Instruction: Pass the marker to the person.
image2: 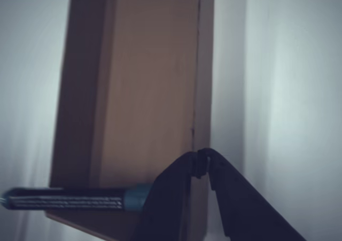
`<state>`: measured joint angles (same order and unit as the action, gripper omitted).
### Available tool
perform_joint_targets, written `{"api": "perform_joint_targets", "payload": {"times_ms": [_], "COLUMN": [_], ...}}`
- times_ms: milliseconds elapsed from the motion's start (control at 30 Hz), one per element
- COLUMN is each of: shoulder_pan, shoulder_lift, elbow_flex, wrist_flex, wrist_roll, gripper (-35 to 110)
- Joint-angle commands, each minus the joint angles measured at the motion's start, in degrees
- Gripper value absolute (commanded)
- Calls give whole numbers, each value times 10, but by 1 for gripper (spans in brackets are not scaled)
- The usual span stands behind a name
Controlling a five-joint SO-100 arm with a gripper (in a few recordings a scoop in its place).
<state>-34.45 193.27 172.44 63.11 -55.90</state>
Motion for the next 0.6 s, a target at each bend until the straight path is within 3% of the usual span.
{"api": "perform_joint_targets", "payload": {"times_ms": [0,267,567], "shoulder_pan": [7,29,-31], "shoulder_lift": [-3,-119,-410], "elbow_flex": [-87,-263,-584], "wrist_flex": [-77,-214,-258], "wrist_roll": [21,120,202], "gripper": [-5,-5,-5]}}
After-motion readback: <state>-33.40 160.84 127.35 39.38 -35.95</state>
